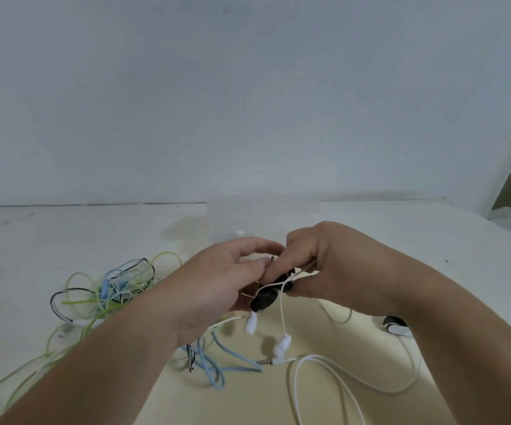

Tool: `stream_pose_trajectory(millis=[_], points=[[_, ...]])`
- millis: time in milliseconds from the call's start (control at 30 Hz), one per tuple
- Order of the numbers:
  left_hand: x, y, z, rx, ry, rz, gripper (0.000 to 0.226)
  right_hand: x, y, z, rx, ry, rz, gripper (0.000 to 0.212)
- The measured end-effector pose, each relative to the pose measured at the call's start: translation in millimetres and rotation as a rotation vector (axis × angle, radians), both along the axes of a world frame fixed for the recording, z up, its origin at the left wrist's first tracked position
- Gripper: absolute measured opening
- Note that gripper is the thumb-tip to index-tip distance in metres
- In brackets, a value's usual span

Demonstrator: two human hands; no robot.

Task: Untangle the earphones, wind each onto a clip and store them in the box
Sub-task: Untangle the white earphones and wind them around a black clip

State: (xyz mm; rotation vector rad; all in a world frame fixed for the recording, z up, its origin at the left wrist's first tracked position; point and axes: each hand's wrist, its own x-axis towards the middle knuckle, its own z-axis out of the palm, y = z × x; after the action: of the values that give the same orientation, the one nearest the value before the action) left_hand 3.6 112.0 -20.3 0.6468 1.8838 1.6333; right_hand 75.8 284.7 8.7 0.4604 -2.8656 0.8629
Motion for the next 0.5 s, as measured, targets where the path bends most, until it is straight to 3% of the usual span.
stream_pose_trajectory(millis=[133, 267, 400, 500], points=[[-7, -2, -2, 0.147, -0.155, 0.044, 0.024, -3, 3, -2, -0.081, 0.038, -0.080, 0.035], [-14, -2, -3, 0.109, 0.035, 0.244, 0.020, -2, 5, 1, -0.165, 0.017, -0.122, 0.028], [-19, -1, -4, 0.125, 0.108, 0.379, 0.024, 0, 5, 5, -0.382, 0.018, -0.116, 0.016], [-19, -1, -5, 0.082, 0.153, 0.395, 0.030, -1, 5, 4, -0.480, 0.135, -0.138, 0.016]])
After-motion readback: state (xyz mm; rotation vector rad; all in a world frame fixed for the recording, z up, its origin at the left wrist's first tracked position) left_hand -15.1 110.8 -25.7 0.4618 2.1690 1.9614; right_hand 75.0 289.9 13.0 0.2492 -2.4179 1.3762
